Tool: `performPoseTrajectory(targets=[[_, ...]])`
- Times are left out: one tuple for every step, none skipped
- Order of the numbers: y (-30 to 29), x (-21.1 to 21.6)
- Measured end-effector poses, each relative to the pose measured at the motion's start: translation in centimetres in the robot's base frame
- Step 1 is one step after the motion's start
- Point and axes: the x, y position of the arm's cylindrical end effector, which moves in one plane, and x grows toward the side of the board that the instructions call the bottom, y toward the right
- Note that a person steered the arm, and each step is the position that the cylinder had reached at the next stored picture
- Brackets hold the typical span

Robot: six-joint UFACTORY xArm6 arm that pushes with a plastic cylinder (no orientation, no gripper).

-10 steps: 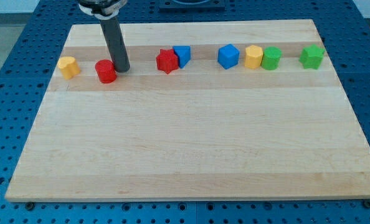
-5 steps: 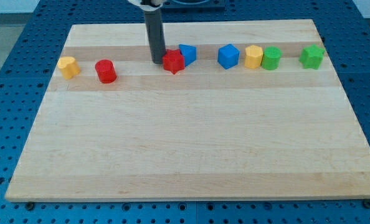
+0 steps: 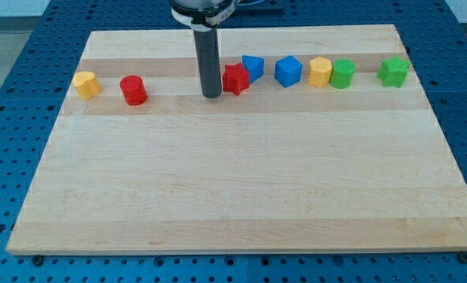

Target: Push the red star and blue triangle to the right side of the board

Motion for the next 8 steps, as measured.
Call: performPoseTrajectory(targets=[[0.3,0.6],[1.0,0.6],[1.9,0.5],[2.9,-1.2],[3.6,-3.2],[4.3,-4.5],[5.0,-5.5],[5.4,-6.0]])
